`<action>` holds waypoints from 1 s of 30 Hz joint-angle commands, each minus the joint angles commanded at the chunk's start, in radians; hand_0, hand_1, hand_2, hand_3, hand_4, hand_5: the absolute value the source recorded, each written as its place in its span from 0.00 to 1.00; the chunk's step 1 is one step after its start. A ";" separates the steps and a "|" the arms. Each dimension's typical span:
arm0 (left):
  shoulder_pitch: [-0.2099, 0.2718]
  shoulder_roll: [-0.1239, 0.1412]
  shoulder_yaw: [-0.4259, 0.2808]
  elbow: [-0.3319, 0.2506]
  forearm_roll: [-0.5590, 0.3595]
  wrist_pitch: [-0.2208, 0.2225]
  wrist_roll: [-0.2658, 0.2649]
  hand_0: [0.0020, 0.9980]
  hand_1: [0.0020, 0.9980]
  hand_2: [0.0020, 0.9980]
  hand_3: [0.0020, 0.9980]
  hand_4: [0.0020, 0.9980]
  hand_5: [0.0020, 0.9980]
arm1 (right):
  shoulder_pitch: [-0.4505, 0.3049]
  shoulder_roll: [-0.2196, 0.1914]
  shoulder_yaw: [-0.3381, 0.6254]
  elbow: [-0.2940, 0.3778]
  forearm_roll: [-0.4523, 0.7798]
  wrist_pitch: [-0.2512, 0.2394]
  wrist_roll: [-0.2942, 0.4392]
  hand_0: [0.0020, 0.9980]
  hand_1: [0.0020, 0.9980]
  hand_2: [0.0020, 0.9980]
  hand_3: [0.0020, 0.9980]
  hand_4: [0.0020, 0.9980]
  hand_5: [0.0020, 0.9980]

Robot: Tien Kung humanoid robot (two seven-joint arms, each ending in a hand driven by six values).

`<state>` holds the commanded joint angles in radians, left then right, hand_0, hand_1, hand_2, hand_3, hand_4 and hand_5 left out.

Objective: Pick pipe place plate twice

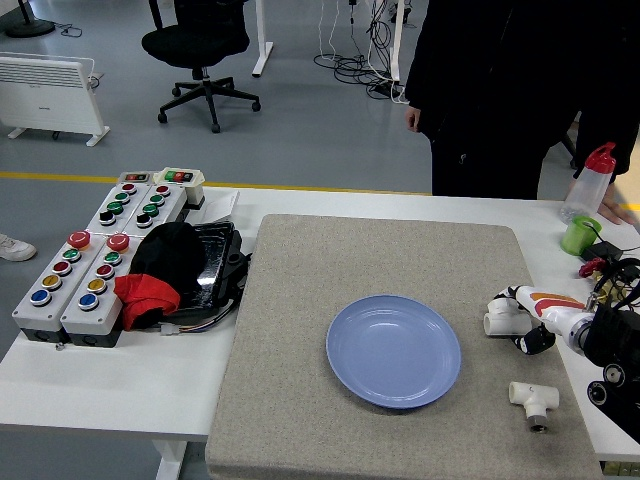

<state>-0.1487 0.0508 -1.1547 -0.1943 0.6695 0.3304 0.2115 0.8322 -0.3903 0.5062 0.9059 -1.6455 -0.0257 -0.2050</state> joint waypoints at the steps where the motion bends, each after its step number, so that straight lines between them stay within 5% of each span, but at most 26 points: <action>1: 0.000 0.000 0.000 0.000 -0.001 0.000 0.000 0.75 0.79 0.77 0.72 0.49 1.00 | 0.000 0.000 -0.001 0.001 -0.001 -0.002 0.003 0.71 0.72 0.76 0.81 0.66 0.09; 10: -0.005 0.000 0.005 0.000 -0.011 0.001 -0.002 0.75 0.79 0.77 0.72 0.49 1.00 | 0.004 0.005 -0.002 -0.004 -0.014 -0.029 0.020 0.64 0.66 0.67 0.76 0.66 0.09; 11: -0.004 -0.001 0.005 0.000 -0.012 0.002 -0.002 0.75 0.79 0.77 0.72 0.49 1.00 | 0.003 0.005 -0.004 -0.004 -0.013 -0.030 0.021 0.56 0.60 0.61 0.73 0.63 0.07; 16: 0.000 -0.001 0.016 0.002 -0.027 0.003 -0.007 0.75 0.79 0.77 0.72 0.49 1.00 | -0.001 0.000 0.006 0.009 0.004 -0.063 0.015 0.56 0.60 0.61 0.73 0.63 0.07; 17: 0.000 0.000 0.016 0.002 -0.028 0.003 -0.007 0.75 0.79 0.77 0.72 0.49 1.00 | -0.002 -0.003 0.012 0.015 0.006 -0.071 0.015 0.46 0.53 0.53 0.66 0.58 0.06; 30: -0.014 0.005 0.037 0.005 -0.062 0.007 -0.012 0.75 0.79 0.77 0.72 0.49 1.00 | 0.034 -0.024 0.102 0.231 0.022 -0.110 -0.048 0.49 0.52 0.52 0.64 0.59 0.08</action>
<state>-0.1626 0.0559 -1.1173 -0.1895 0.6080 0.3375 0.1990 0.8659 -0.4148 0.6086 1.1365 -1.6235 -0.1359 -0.2534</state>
